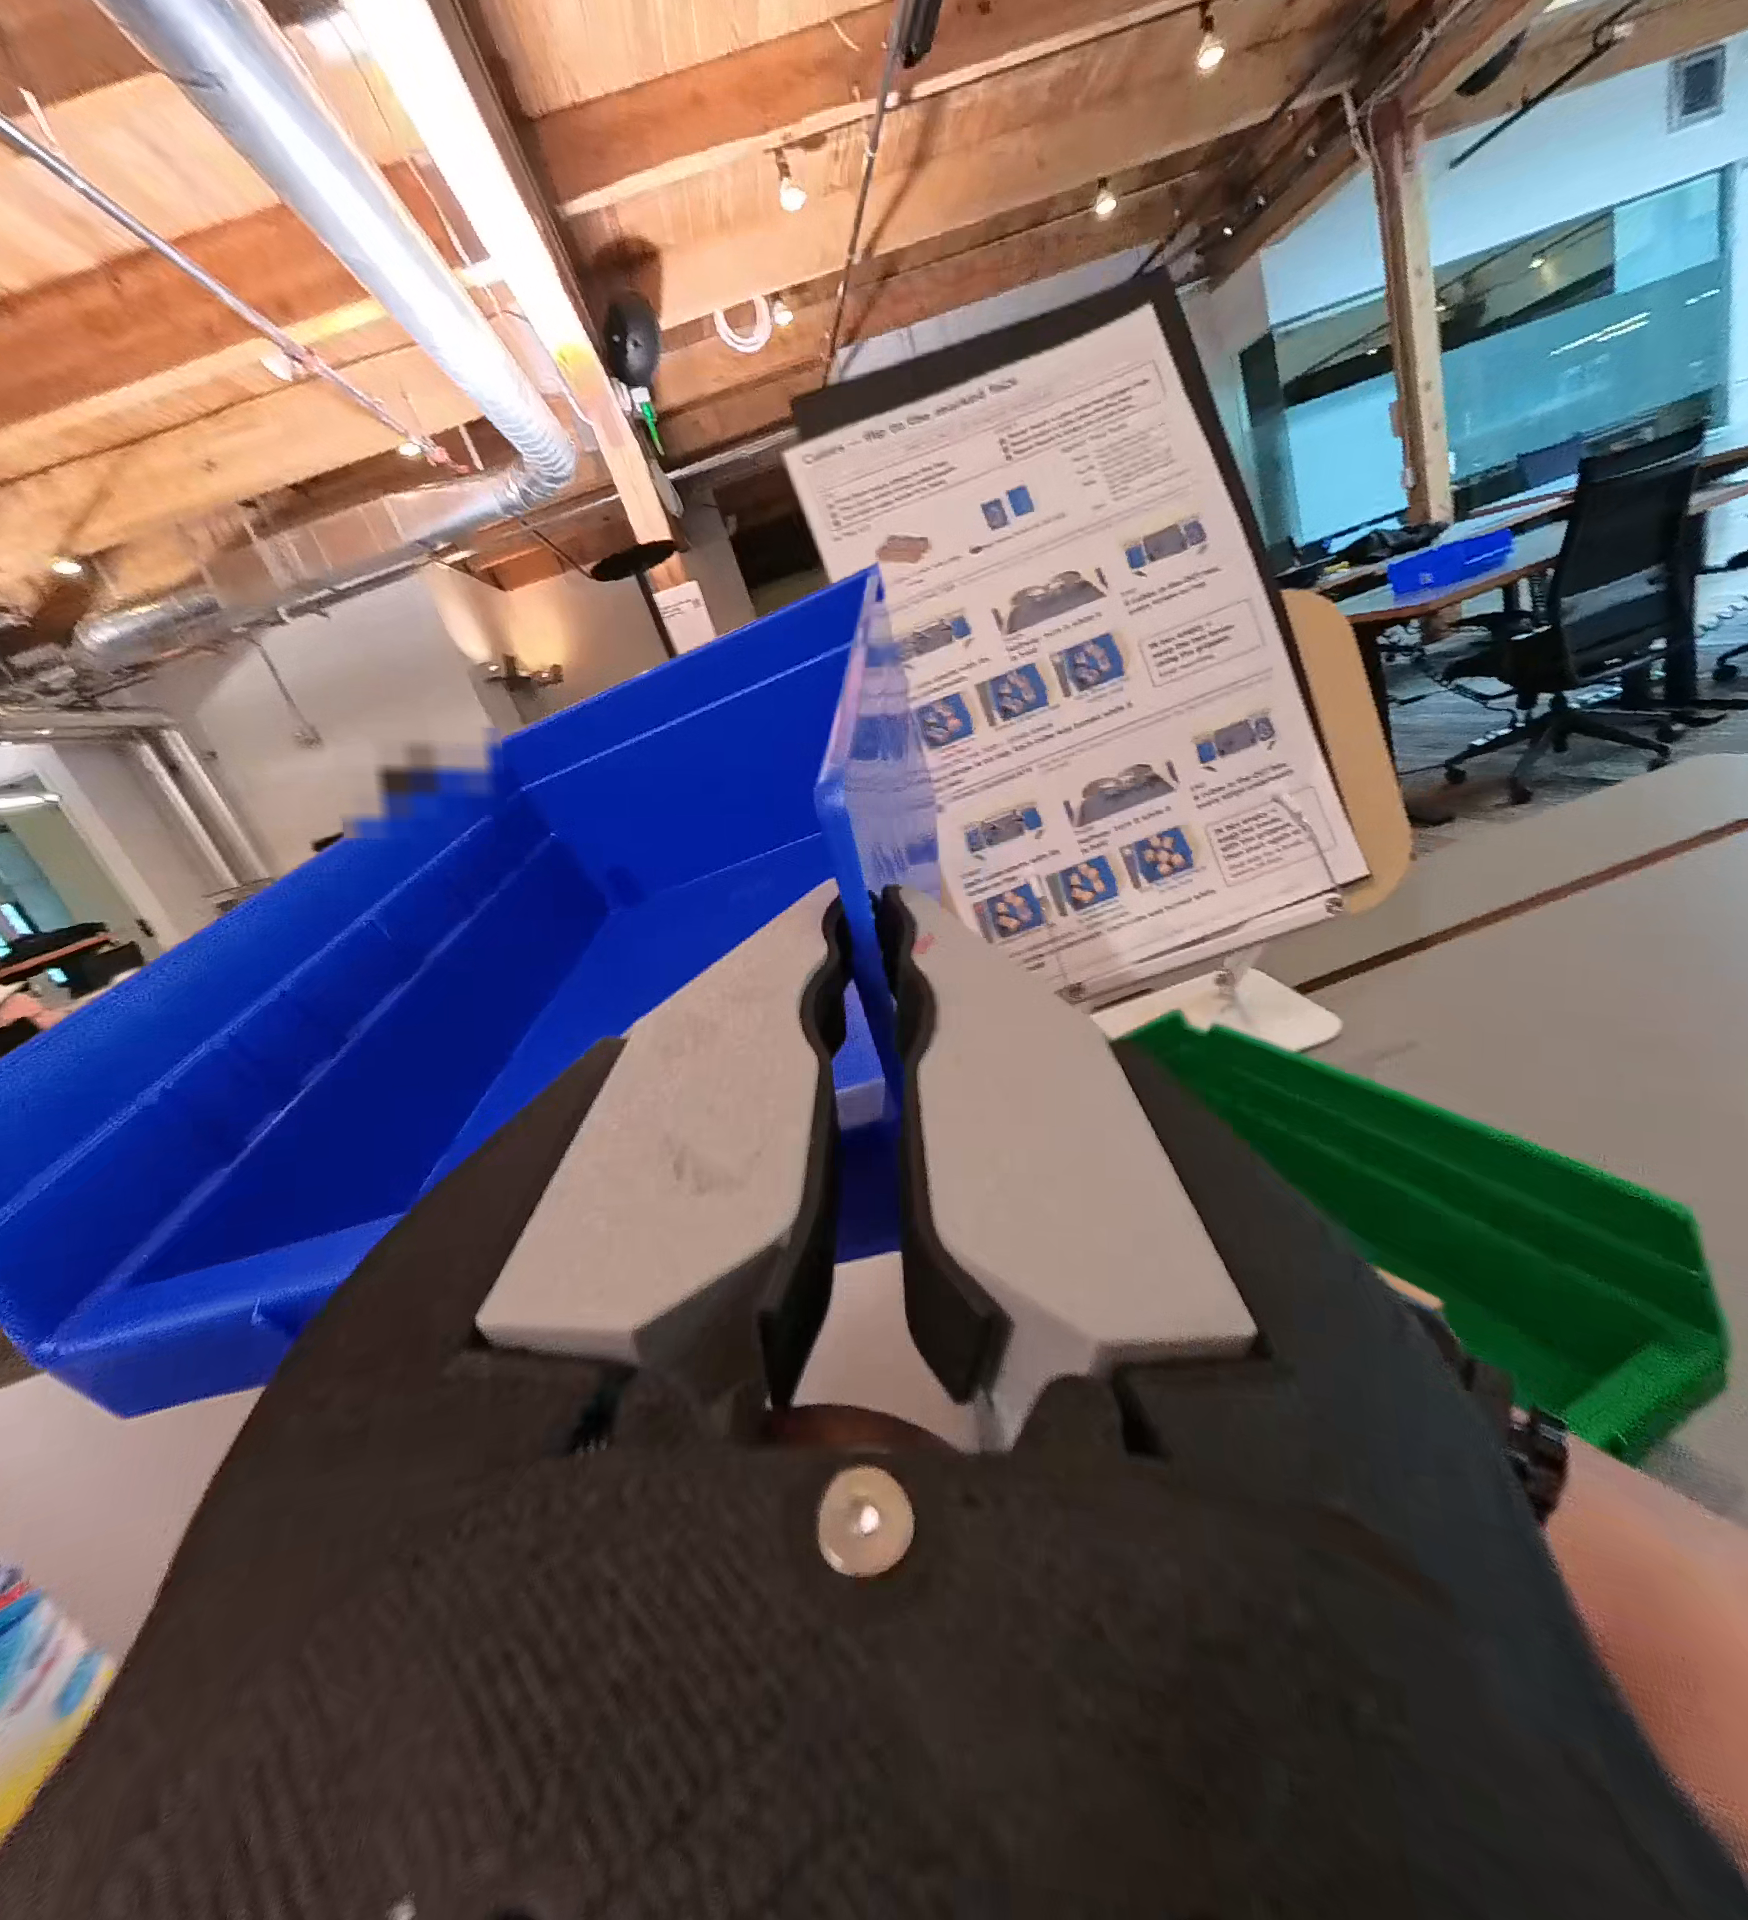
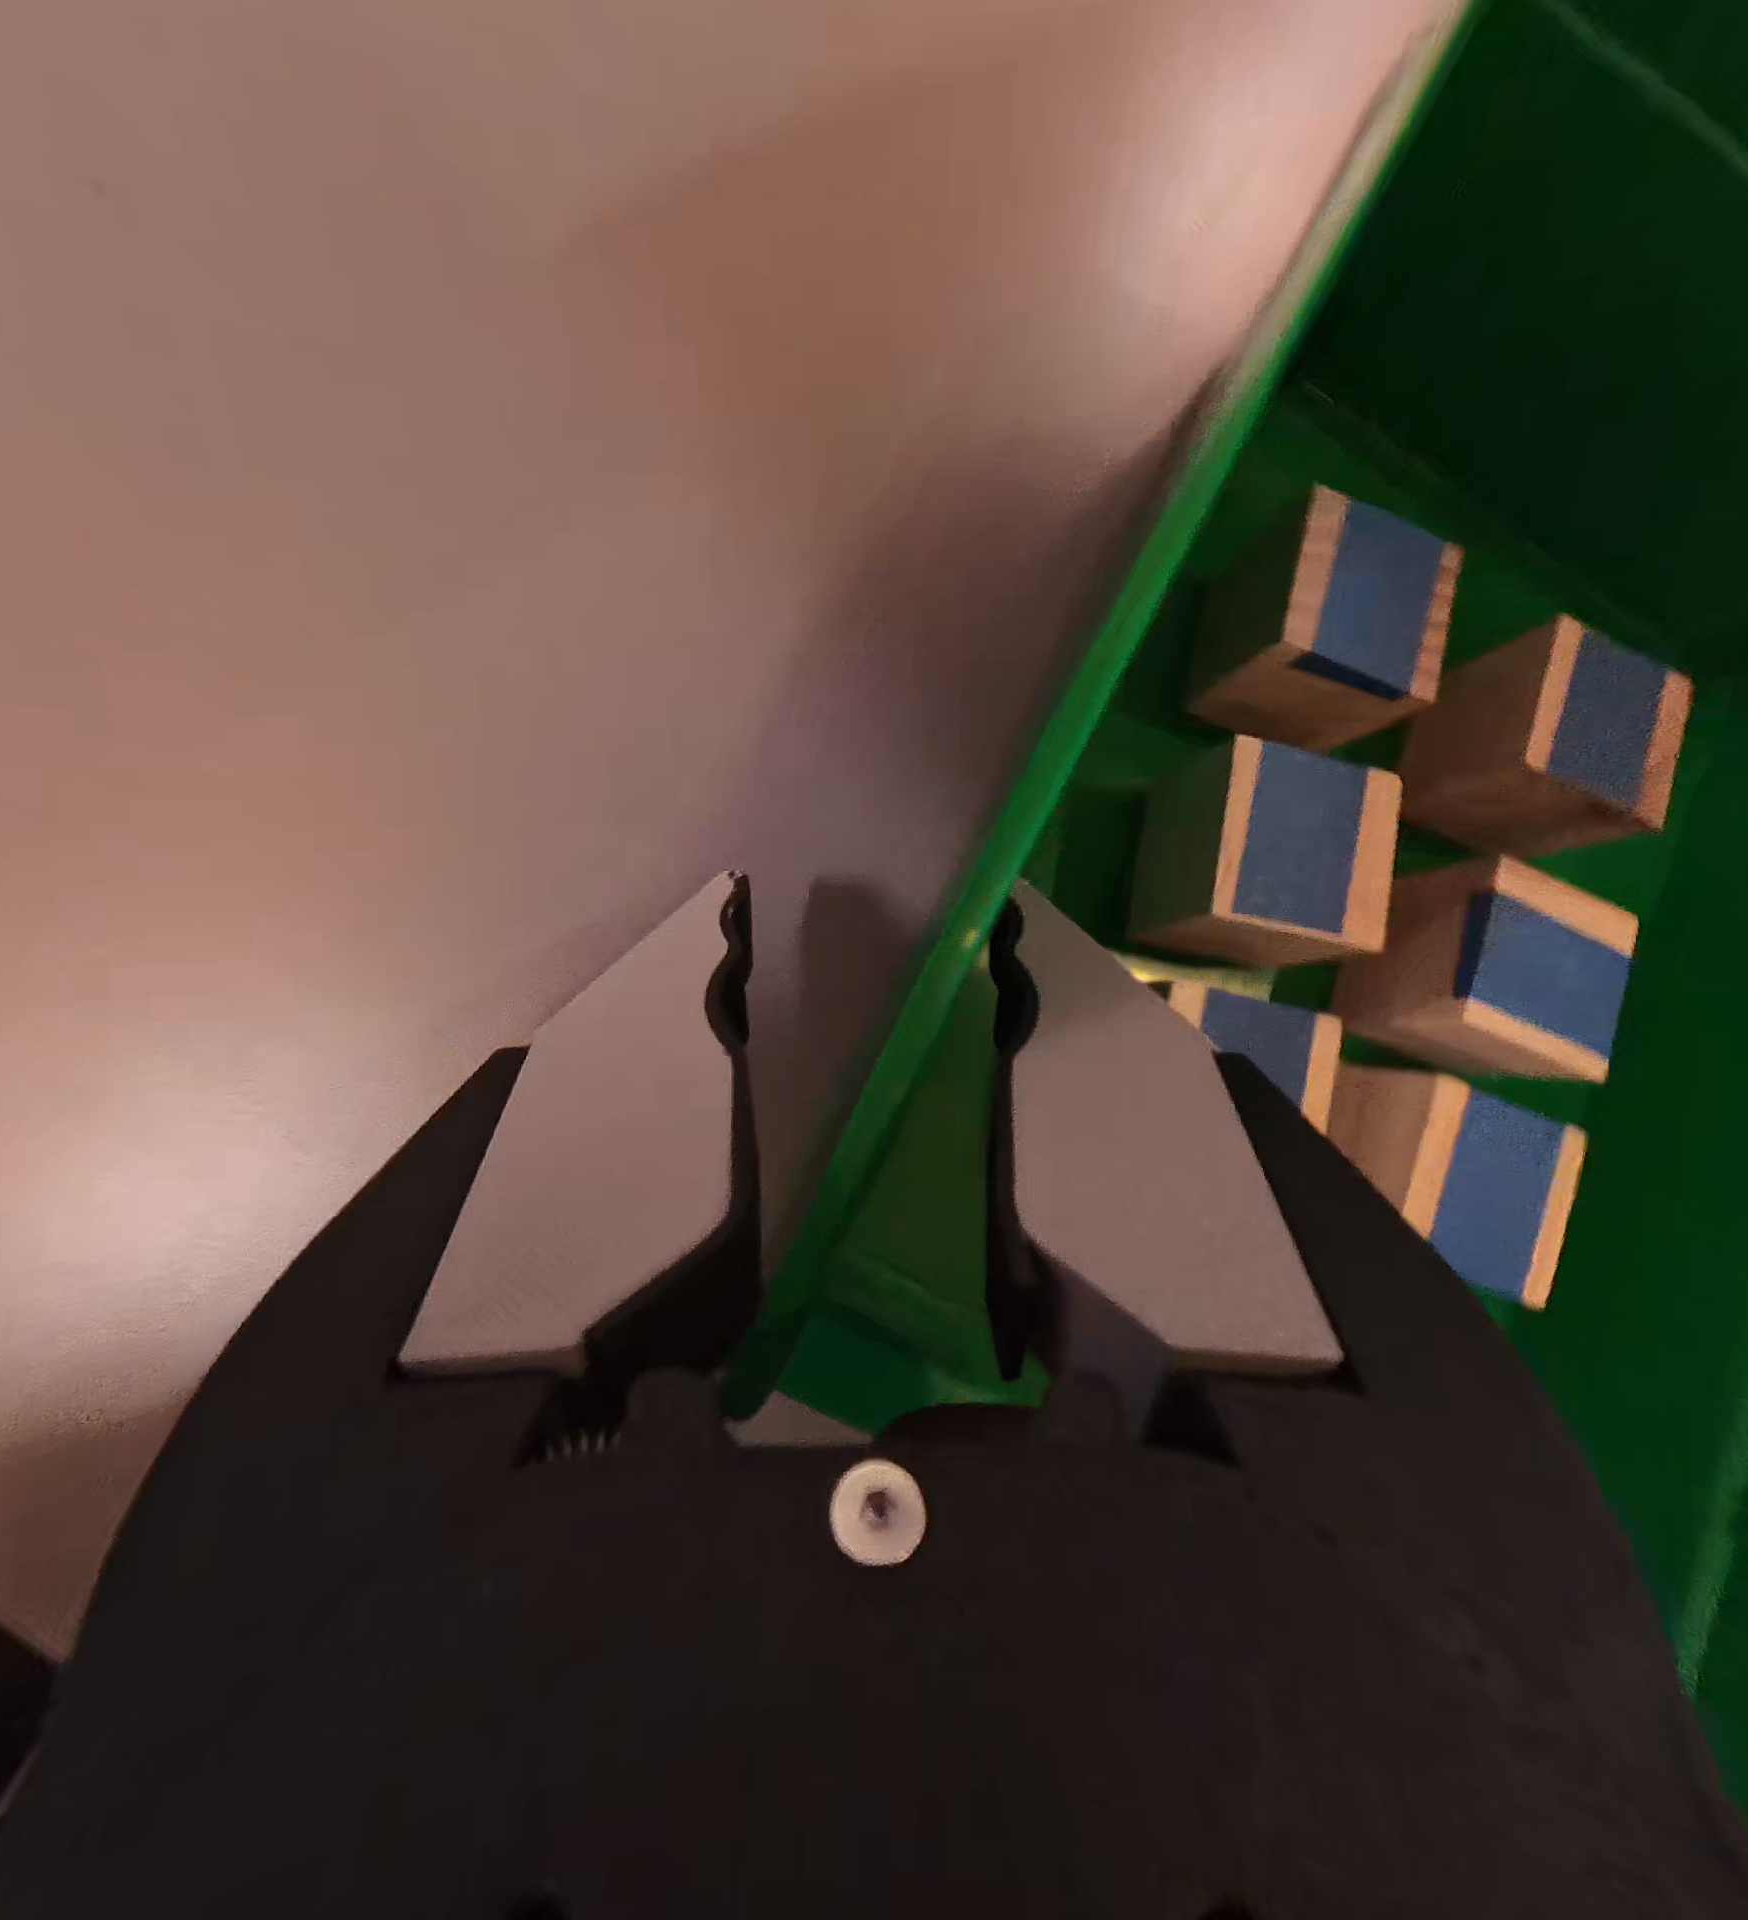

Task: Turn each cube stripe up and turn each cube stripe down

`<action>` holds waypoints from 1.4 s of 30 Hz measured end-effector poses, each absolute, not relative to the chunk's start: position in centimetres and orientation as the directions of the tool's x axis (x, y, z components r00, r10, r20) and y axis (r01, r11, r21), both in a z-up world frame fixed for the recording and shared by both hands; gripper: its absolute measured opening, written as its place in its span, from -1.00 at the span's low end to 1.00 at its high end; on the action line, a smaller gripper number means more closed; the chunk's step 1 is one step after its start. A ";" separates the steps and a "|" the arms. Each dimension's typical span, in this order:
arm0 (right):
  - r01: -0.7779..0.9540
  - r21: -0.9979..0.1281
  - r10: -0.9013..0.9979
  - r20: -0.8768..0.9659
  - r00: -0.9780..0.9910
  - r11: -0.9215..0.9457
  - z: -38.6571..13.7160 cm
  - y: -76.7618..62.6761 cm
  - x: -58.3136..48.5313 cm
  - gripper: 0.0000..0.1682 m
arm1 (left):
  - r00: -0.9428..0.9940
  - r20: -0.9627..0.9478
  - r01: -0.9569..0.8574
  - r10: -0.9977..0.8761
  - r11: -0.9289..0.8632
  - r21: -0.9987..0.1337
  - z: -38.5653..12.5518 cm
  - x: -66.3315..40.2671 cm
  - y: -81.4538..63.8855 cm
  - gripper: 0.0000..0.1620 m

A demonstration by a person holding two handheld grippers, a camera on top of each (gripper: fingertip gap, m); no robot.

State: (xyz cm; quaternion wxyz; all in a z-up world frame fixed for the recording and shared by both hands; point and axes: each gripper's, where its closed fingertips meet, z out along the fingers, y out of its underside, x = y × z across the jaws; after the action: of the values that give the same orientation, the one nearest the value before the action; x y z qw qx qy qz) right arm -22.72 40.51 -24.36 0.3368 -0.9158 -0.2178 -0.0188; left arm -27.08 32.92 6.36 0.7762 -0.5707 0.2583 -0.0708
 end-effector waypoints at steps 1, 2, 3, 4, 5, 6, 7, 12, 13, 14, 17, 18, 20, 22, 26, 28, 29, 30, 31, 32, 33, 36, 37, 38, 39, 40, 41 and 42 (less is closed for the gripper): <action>0.415 -0.616 0.403 0.168 0.900 -0.669 -24.0 40.4 -23.7 -0.48 | 0.864 -0.320 -0.189 -0.389 0.339 -0.922 6.6 -27.8 32.8 -0.97; 0.417 -0.628 0.422 0.152 0.894 -0.656 -23.5 40.0 -24.5 -0.48 | 0.871 -0.319 -0.193 -0.373 0.338 -0.921 6.7 -28.6 32.8 -0.98; 0.419 -0.644 0.438 0.142 0.888 -0.640 -22.8 39.5 -25.0 -0.47 | 0.877 -0.320 -0.199 -0.359 0.336 -0.921 6.7 -29.4 32.8 -0.98; 0.419 -0.661 0.451 0.134 0.882 -0.622 -22.0 39.0 -25.1 -0.47 | 0.880 -0.326 -0.207 -0.347 0.337 -0.918 6.6 -30.1 32.8 -0.98; 0.418 -0.676 0.466 0.123 0.876 -0.607 -21.2 38.2 -25.0 -0.46 | 0.881 -0.333 -0.216 -0.337 0.338 -0.916 6.5 -30.6 32.7 -0.98; 0.417 -0.690 0.484 0.111 0.868 -0.591 -20.5 37.3 -24.7 -0.45 | 0.881 -0.338 -0.224 -0.330 0.340 -0.914 6.2 -30.8 32.6 -0.98; 0.415 -0.709 0.500 0.102 0.860 -0.570 -19.6 36.3 -23.9 -0.45 | 0.879 -0.345 -0.229 -0.329 0.342 -0.911 6.0 -30.8 32.3 -0.98; 0.290 -0.839 0.478 0.040 0.877 -0.462 -15.1 31.7 -14.5 -0.52 | 0.811 -0.400 -0.232 -0.427 0.393 -0.890 4.8 -26.2 29.8 -0.98; 0.236 -0.865 0.447 0.016 0.895 -0.442 -14.1 30.9 -11.7 -0.52 | 0.786 -0.408 -0.220 -0.465 0.406 -0.887 4.5 -24.5 29.1 -0.98; 0.184 -0.888 0.412 -0.007 0.911 -0.421 -13.2 30.1 -8.9 -0.53 | 0.758 -0.411 -0.202 -0.507 0.416 -0.887 4.2 -22.5 28.3 -0.98; 0.051 -0.931 0.301 -0.065 0.951 -0.360 -10.8 27.0 -0.8 -0.59 | 0.653 -0.420 -0.141 -0.631 0.443 -0.885 3.2 -15.8 25.7 -0.99; 0.027 -0.935 0.265 -0.073 0.961 -0.353 -10.5 26.1 1.6 -0.60 | 0.613 -0.425 -0.124 -0.666 0.451 -0.884 2.6 -13.4 24.8 -0.98; 0.020 -0.931 0.173 -0.047 0.984 -0.365 -10.9 24.6 6.1 -0.59 | 0.537 -0.430 -0.099 -0.726 0.452 -0.886 0.9 -8.3 23.2 -0.99; 0.027 -0.929 0.101 -0.012 0.995 -0.369 -11.5 23.4 9.8 -0.59 | 0.467 -0.415 -0.081 -0.781 0.429 -0.900 -1.3 -3.3 21.7 -0.99; -0.030 -0.928 -0.027 -0.022 0.999 -0.371 -12.9 21.5 15.8 -0.59 | 0.366 -0.429 -0.131 -0.826 0.410 -0.903 -7.5 4.9 19.8 -0.97; -0.067 -0.919 -0.054 -0.050 0.997 -0.389 -14.0 20.9 17.6 -0.58 | 0.331 -0.424 -0.164 -0.843 0.391 -0.906 -10.8 7.4 19.4 -0.96; -0.074 -0.909 -0.064 -0.052 0.997 -0.410 -14.8 20.6 18.2 -0.57 | 0.319 -0.414 -0.181 -0.853 0.373 -0.910 -12.3 8.2 19.4 -0.96; -0.074 -0.902 -0.079 -0.044 0.996 -0.425 -15.5 20.3 18.8 -0.57 | 0.308 -0.398 -0.200 -0.864 0.350 -0.915 -13.8 8.8 19.4 -0.97; -0.069 -0.898 -0.090 -0.032 0.995 -0.434 -16.1 20.2 19.3 -0.57 | 0.302 -0.385 -0.220 -0.872 0.329 -0.918 -15.1 9.2 19.6 -0.97; -0.063 -0.895 -0.097 -0.023 0.995 -0.441 -16.6 20.1 19.6 -0.57 | 0.295 -0.374 -0.231 -0.879 0.314 -0.921 -16.3 9.5 19.7 -0.97; -0.060 -0.893 -0.099 -0.017 0.995 -0.446 -16.9 20.1 19.7 -0.57 | 0.299 -0.378 -0.230 -0.876 0.319 -0.920 -17.0 9.7 19.8 -0.97; -0.057 -0.889 -0.062 -0.033 0.998 -0.455 -17.5 20.5 18.6 -0.57 | 0.336 -0.391 -0.236 -0.857 0.325 -0.916 -17.5 9.9 20.3 -0.97; -0.051 -0.890 -0.042 -0.036 0.998 -0.453 -17.4 20.8 17.9 -0.56 | 0.342 -0.385 -0.242 -0.857 0.316 -0.918 -17.7 10.1 20.5 -0.97; -0.039 -0.894 -0.017 -0.035 0.999 -0.447 -17.2 21.0 16.9 -0.56 | 0.336 -0.380 -0.255 -0.862 0.305 -0.918 -18.1 10.3 20.6 -0.96; -0.018 -0.898 0.015 -0.027 1.000 -0.440 -16.9 21.2 15.8 -0.55 | 0.322 -0.376 -0.276 -0.869 0.294 -0.915 -18.6 10.5 20.6 -0.95; 0.011 -0.901 0.045 -0.009 0.999 -0.434 -16.6 21.4 14.6 -0.54 | 0.315 -0.374 -0.296 -0.873 0.284 -0.912 -19.0 10.4 20.6 -0.89; 0.048 -0.901 0.067 0.021 0.998 -0.432 -16.4 21.5 13.7 -0.54 | 0.319 -0.373 -0.305 -0.872 0.278 -0.911 -19.2 10.1 20.6 -0.74; 0.085 -0.896 0.070 0.061 0.996 -0.436 -16.5 21.6 13.3 -0.54 | 0.318 -0.370 -0.301 -0.873 0.277 -0.912 -19.1 9.6 20.4 -0.56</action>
State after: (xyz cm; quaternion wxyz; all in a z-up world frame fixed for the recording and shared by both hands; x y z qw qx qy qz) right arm 13.30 21.64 -16.47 0.5289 -0.8474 -0.0456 -0.0073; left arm 9.57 20.45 -19.11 0.5958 -0.5513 0.5325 -0.2399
